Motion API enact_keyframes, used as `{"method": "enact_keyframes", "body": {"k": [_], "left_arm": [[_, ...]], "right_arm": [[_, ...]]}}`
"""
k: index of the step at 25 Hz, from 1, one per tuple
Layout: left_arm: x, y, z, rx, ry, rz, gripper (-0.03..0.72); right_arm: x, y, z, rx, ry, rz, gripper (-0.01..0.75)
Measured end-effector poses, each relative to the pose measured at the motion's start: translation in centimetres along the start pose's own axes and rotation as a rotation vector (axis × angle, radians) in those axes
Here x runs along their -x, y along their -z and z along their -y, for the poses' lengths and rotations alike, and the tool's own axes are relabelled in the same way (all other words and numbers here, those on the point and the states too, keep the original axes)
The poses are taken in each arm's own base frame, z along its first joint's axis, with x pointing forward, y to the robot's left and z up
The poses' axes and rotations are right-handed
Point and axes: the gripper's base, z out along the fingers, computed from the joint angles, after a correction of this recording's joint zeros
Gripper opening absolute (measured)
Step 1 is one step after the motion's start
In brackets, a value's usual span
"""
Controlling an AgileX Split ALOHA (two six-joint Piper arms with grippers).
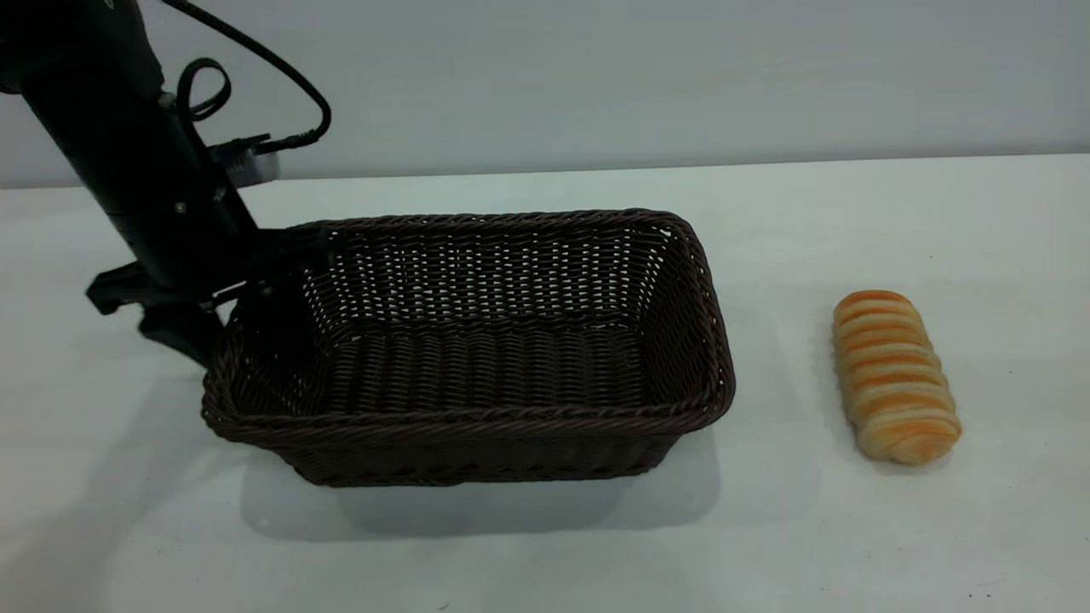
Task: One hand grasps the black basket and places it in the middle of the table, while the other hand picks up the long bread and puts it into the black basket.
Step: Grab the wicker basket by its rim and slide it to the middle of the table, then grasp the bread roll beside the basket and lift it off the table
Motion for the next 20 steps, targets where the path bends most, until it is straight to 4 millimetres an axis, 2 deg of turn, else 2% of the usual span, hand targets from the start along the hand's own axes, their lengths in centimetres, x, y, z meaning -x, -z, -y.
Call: {"method": "enact_keyframes", "body": {"k": [4,9,14,20], "left_arm": [[0.0,3.4,-0.1,0.067,-0.015,0.054,0.582],[-0.8,11.2,0.5,0.094,-0.050,0.219,0.539],[-2.9,18.0,1.2,0.064,-0.066,0.367,0.499],[-5.7,23.5,1.6,0.038,-0.079,0.486,0.450]], "right_arm": [[0.1,0.0,0.0,0.003,-0.004,0.003,0.465],[0.8,-1.9,-0.4,0.091,-0.025,-0.033,0.465],[2.1,-6.8,-0.1,0.177,-0.073,-0.080,0.465],[3.8,-14.3,1.1,0.181,-0.149,-0.162,0.465]]}}
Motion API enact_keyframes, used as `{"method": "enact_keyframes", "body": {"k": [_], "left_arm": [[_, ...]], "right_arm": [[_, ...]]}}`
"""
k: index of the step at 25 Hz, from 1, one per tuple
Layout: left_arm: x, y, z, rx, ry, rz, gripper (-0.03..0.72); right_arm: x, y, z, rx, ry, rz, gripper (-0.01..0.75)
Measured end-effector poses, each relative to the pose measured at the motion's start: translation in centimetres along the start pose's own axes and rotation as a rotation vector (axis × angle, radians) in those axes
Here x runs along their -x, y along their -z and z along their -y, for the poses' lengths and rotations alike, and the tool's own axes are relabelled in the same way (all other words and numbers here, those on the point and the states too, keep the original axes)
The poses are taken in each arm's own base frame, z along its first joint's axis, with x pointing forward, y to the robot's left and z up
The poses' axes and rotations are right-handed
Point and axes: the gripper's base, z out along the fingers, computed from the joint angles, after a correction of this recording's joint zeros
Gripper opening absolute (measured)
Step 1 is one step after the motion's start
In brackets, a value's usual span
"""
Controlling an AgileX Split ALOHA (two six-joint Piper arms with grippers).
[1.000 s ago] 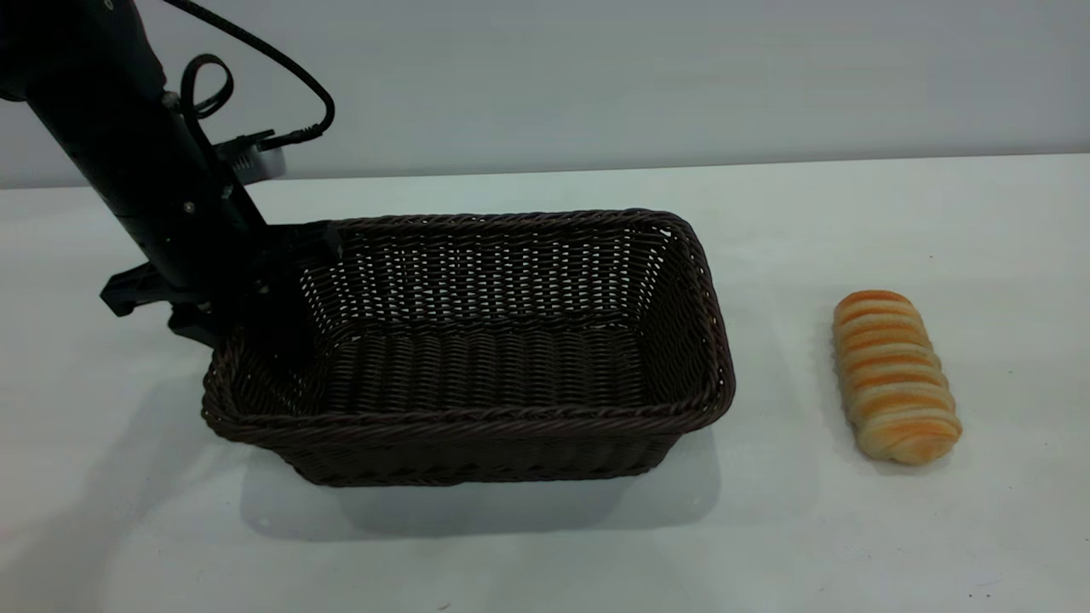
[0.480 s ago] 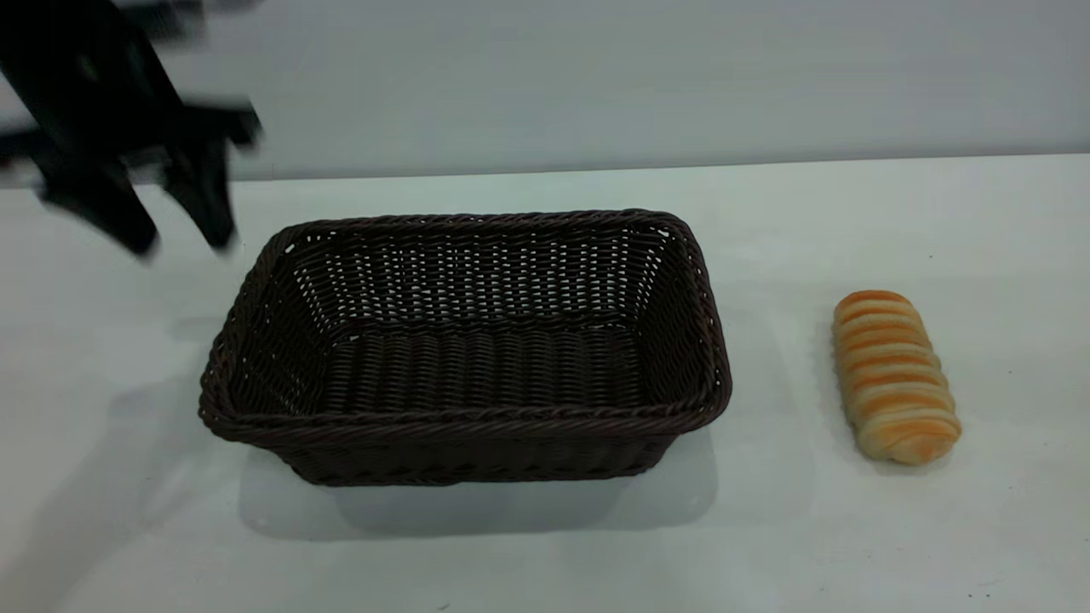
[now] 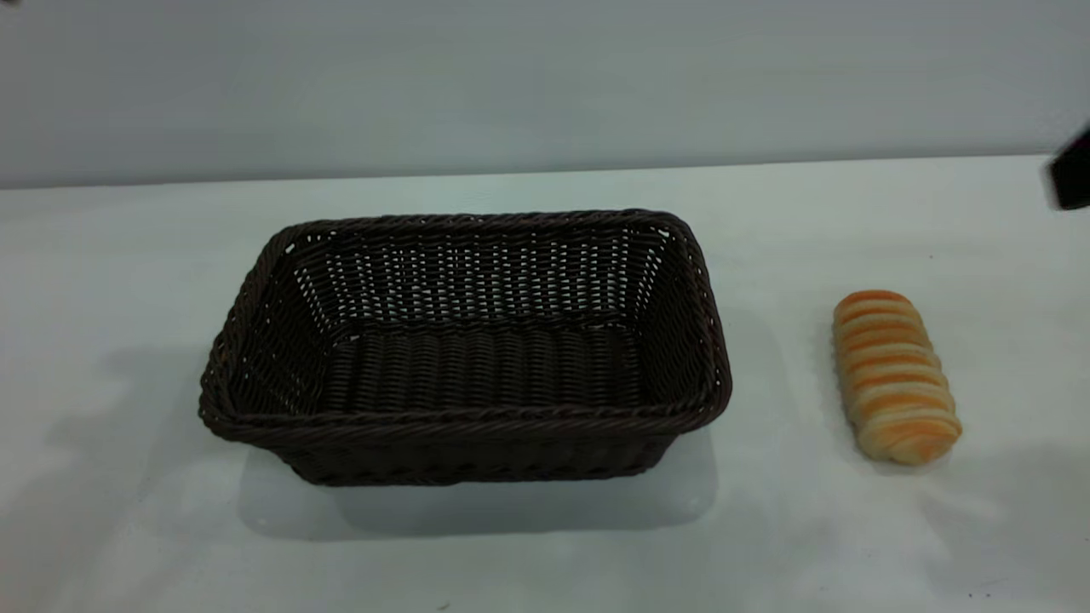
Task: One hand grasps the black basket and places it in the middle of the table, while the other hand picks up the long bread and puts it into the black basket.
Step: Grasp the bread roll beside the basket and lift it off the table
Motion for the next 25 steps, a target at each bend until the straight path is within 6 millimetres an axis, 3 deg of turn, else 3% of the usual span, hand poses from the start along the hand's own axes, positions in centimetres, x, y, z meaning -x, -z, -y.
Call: {"method": "enact_keyframes", "body": {"k": [6,10,13,18,22,25], "left_arm": [[-1.0,4.6,0.0,-0.012,-0.003,0.053,0.400],[-1.6,6.5,-0.1,-0.011,-0.008,0.073,0.377],[-1.8,7.0,-0.1,-0.014,-0.007,0.073,0.369],[-2.0,7.0,-0.1,-0.013,-0.006,0.057,0.366],[-2.0,7.0,-0.1,-0.013,-0.006,0.055,0.366],[-2.0,7.0,-0.1,-0.013,-0.006,0.055,0.366]], "right_arm": [[2.0,-8.6,0.0,-0.057,0.112,-0.062,0.465],[0.8,-13.5,2.0,-0.151,0.127,-0.119,0.465],[-0.7,-16.0,3.4,-0.204,0.121,-0.162,0.465],[-2.8,-18.4,4.6,-0.231,0.097,-0.239,0.402],[-2.9,-18.5,4.5,-0.219,0.093,-0.252,0.214],[-2.2,-17.6,3.8,-0.187,0.092,-0.240,0.067]]}}
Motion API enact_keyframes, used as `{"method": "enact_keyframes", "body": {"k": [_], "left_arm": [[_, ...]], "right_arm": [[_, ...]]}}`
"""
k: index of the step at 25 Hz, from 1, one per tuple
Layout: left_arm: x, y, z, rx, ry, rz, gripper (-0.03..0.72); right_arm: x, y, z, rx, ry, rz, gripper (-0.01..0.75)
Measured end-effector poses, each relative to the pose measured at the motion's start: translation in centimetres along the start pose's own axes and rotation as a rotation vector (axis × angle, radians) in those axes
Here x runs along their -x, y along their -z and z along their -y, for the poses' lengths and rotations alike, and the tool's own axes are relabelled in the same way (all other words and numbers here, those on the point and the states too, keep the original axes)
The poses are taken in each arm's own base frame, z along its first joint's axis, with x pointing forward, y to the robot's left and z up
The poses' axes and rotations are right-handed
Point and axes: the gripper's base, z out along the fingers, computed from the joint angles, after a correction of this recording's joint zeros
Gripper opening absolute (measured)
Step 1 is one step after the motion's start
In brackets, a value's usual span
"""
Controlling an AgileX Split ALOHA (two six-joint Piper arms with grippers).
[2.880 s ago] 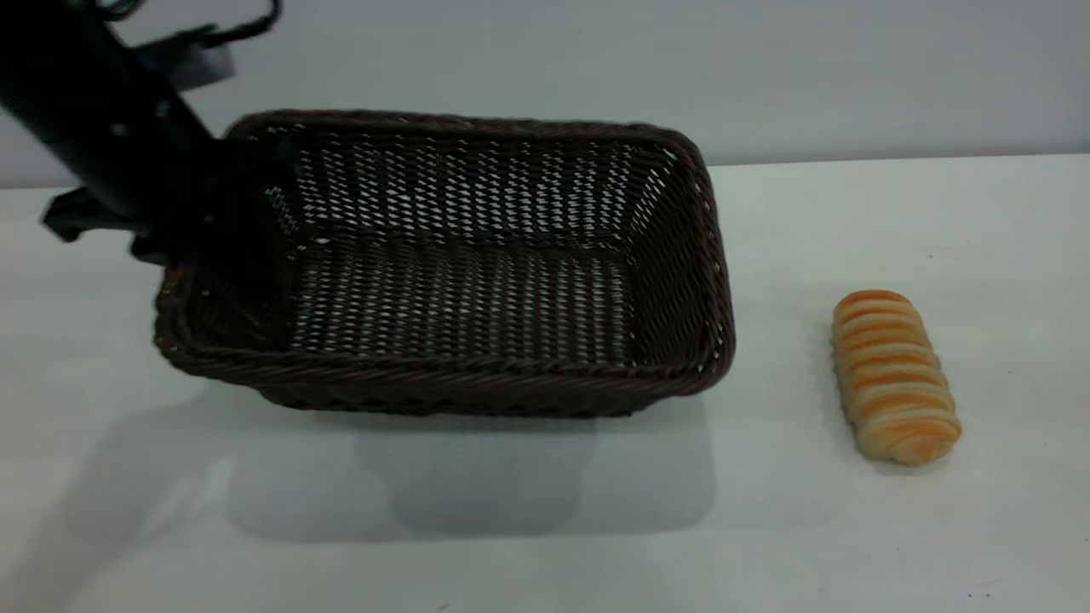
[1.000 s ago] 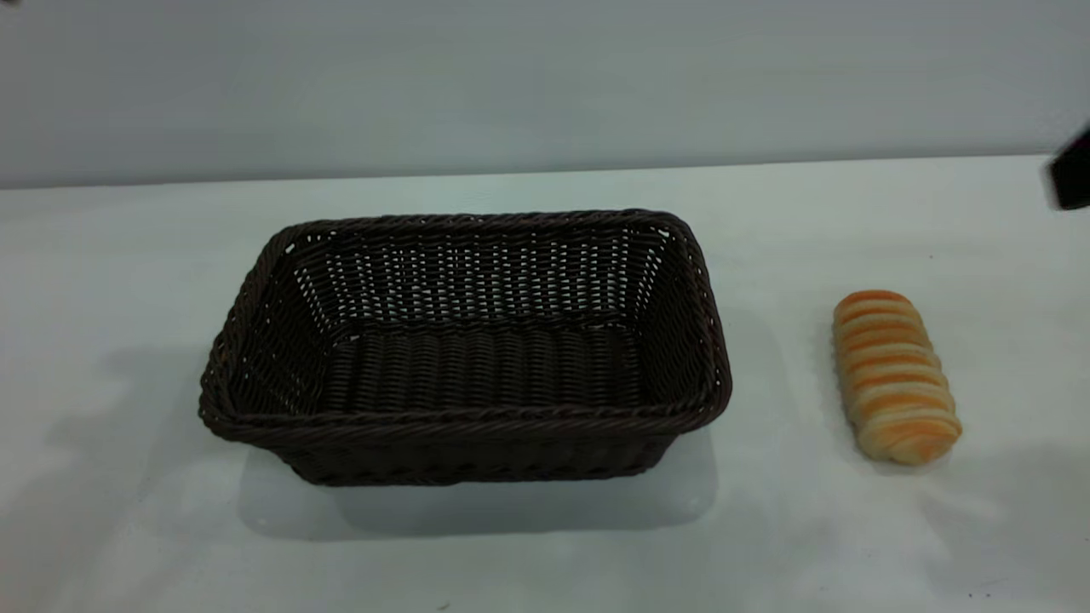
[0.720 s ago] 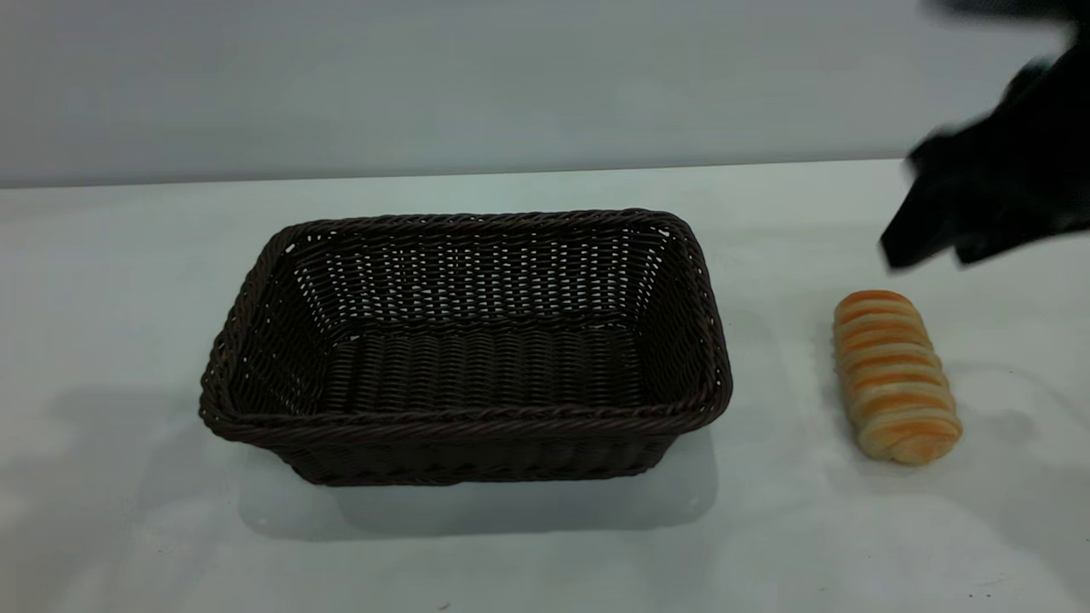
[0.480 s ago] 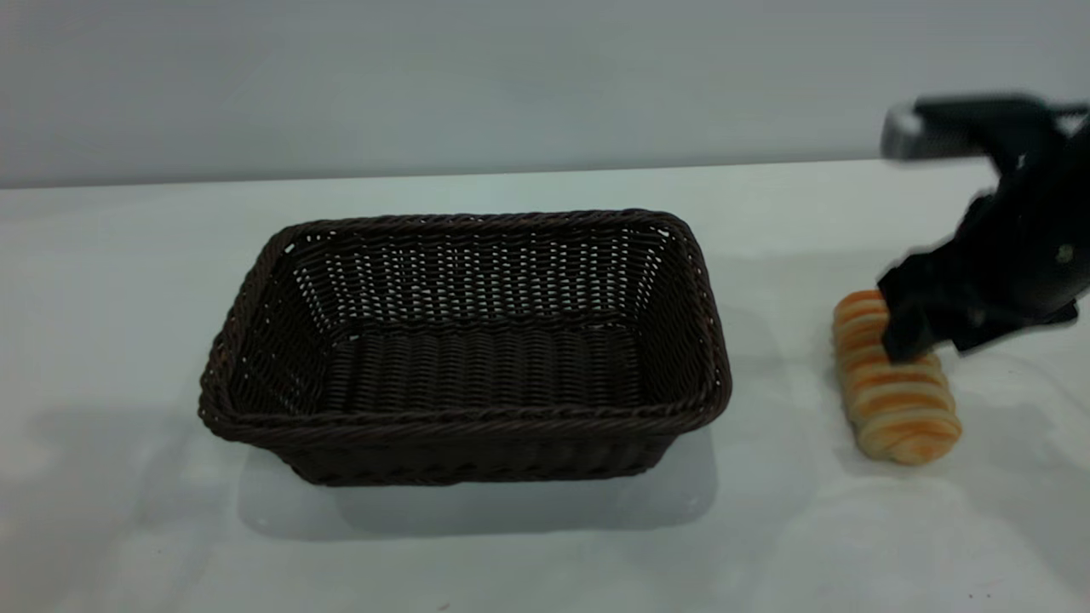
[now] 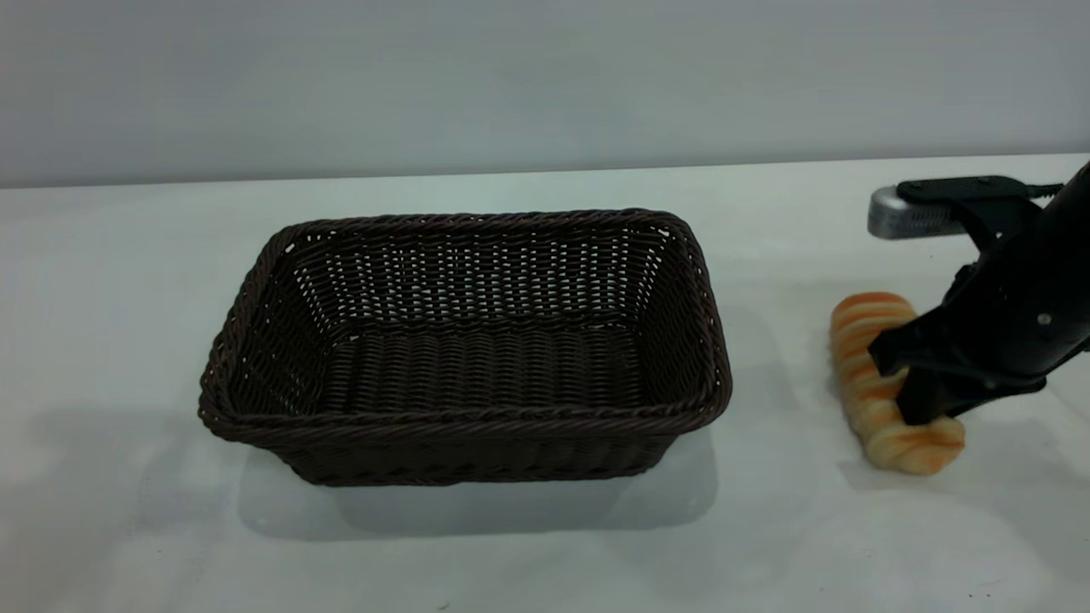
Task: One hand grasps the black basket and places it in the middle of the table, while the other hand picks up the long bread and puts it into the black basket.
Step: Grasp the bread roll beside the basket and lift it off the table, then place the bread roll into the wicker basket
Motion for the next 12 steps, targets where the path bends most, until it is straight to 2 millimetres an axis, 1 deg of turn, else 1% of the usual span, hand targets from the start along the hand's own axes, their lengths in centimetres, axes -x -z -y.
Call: {"method": "enact_keyframes", "body": {"k": [2,4,5,7,9,10,12], "left_arm": [[0.0,0.0,0.0,0.000,-0.004,0.000,0.366],[0.0,0.0,0.0,0.000,-0.018,0.000,0.366],[0.0,0.0,0.0,0.001,-0.028,0.000,0.366],[0.0,0.0,0.0,0.001,-0.040,0.000,0.366],[0.0,0.0,0.0,0.001,-0.042,0.000,0.366],[0.0,0.0,0.0,0.001,-0.044,0.000,0.366],[0.0,0.0,0.0,0.001,-0.045,0.000,0.366]], "right_arm": [[0.9,1.8,-0.3,0.015,0.000,0.046,0.044],[2.2,4.4,-0.6,0.018,0.004,0.131,0.042],[3.1,6.2,-0.8,0.023,0.008,0.189,0.042],[4.4,8.8,-1.4,0.059,0.007,0.256,0.041],[5.4,10.9,-2.7,0.112,0.019,0.304,0.041],[5.7,11.4,-3.6,0.139,0.030,0.314,0.041],[6.1,11.9,-6.1,0.202,0.071,0.322,0.043]]}}
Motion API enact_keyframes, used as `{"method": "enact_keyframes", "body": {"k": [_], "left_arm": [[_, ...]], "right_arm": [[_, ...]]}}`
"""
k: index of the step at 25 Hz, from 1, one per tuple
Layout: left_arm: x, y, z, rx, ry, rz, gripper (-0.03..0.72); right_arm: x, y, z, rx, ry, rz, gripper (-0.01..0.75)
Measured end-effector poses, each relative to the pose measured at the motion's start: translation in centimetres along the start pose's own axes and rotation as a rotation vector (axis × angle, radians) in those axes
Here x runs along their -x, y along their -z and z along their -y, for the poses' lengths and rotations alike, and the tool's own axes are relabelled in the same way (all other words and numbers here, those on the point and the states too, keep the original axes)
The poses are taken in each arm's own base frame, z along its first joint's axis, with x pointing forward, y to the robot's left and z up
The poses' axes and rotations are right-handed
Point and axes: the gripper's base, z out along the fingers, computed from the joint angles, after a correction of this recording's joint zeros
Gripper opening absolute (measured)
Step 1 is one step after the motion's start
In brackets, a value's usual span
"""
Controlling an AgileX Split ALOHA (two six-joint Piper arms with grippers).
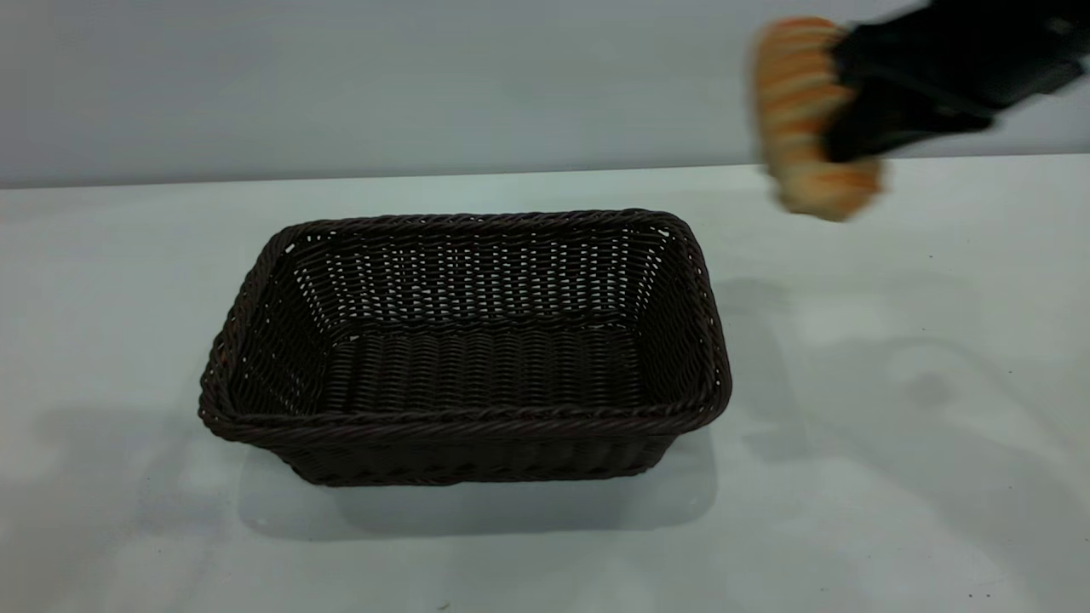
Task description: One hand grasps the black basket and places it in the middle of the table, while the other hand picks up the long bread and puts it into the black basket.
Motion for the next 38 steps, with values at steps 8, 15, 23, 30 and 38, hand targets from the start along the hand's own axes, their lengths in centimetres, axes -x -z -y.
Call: {"method": "enact_keyframes", "body": {"k": [8,15,23,30,38], "left_arm": [[-0.1,0.0,0.0,0.001,-0.001,-0.006,0.366],[-0.3,0.0,0.0,0.003,0.000,-0.036,0.366],[-1.7,1.8,-0.5,0.050,-0.024,-0.104,0.366],[-4.7,8.4,-1.4,0.126,-0.060,-0.004,0.366],[-9.3,14.7,-1.8,0.117,-0.060,0.212,0.366]], "right_arm": [[-0.6,-3.3,-8.0,0.088,0.100,0.020,0.103],[-1.5,-4.9,-8.4,0.079,0.096,-0.008,0.379],[0.6,0.6,-8.7,0.202,0.150,0.005,0.491],[1.4,9.4,-5.4,0.062,0.140,-0.088,0.460],[-1.4,20.1,-4.1,-0.211,0.127,-0.203,0.460]]}}
